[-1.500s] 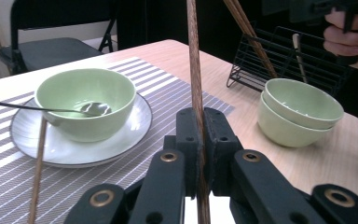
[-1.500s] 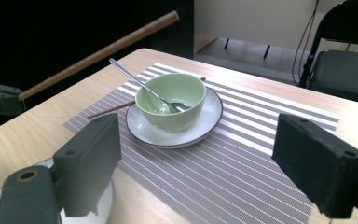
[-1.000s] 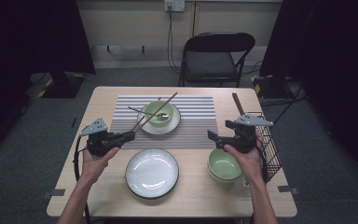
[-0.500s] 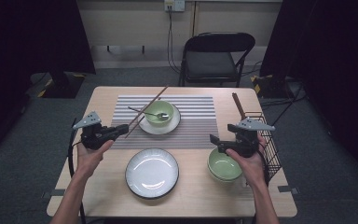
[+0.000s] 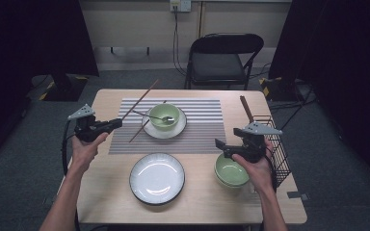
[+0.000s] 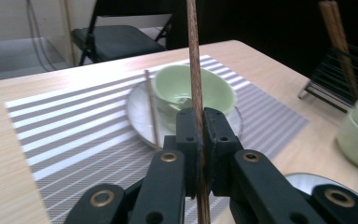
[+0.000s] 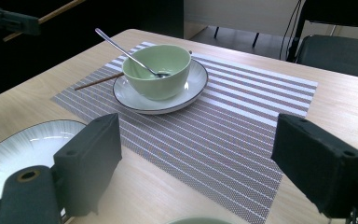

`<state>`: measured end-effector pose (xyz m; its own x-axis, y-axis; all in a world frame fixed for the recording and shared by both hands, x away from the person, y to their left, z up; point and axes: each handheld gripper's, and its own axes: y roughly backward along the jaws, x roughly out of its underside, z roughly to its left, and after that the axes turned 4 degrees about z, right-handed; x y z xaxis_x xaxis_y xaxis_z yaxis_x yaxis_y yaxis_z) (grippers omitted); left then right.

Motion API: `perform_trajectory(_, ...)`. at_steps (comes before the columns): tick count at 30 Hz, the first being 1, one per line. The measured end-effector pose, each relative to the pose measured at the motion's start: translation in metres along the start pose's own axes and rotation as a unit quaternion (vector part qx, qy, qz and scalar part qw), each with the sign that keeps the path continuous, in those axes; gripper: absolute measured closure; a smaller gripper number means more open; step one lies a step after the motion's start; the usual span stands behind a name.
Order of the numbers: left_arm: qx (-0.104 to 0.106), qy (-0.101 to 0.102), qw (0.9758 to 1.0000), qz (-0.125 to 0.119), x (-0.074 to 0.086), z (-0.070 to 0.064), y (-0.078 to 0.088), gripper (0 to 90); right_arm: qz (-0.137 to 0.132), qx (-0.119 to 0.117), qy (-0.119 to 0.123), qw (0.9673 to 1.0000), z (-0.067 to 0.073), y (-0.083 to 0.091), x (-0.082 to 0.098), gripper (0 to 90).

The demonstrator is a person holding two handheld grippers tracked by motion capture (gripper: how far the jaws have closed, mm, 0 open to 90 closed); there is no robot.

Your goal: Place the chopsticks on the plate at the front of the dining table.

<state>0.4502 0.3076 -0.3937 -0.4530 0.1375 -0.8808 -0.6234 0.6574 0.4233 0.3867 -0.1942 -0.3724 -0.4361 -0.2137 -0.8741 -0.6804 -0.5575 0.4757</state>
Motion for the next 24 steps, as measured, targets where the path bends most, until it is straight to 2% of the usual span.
perform_trajectory(4, -0.011, 0.019, 0.9997, 0.011, 0.004, 0.015, -0.003, 85.9, -0.001, -0.002, 0.001, 1.0, 0.001, 0.0, 0.0, 15.1)
perform_trajectory(10, -0.03, 0.03, 0.9987, 0.028, 0.011, 0.031, -0.014, 85.9, -0.003, -0.001, 0.002, 1.0, 0.002, 0.001, -0.001, 15.2)
perform_trajectory(15, -0.039, 0.034, 0.9972, 0.054, 0.017, 0.037, -0.026, 85.9, -0.005, -0.001, 0.004, 1.0, 0.002, 0.003, -0.002, 15.2)
perform_trajectory(18, -0.037, 0.039, 0.9967, 0.06, 0.02, 0.04, -0.033, 85.9, -0.005, -0.002, 0.005, 1.0, 0.002, 0.003, -0.002, 15.1)
perform_trajectory(24, -0.034, 0.031, 0.996, 0.076, 0.024, 0.037, -0.049, 85.9, -0.009, -0.001, 0.003, 0.9999, 0.001, 0.006, -0.002, 15.1)
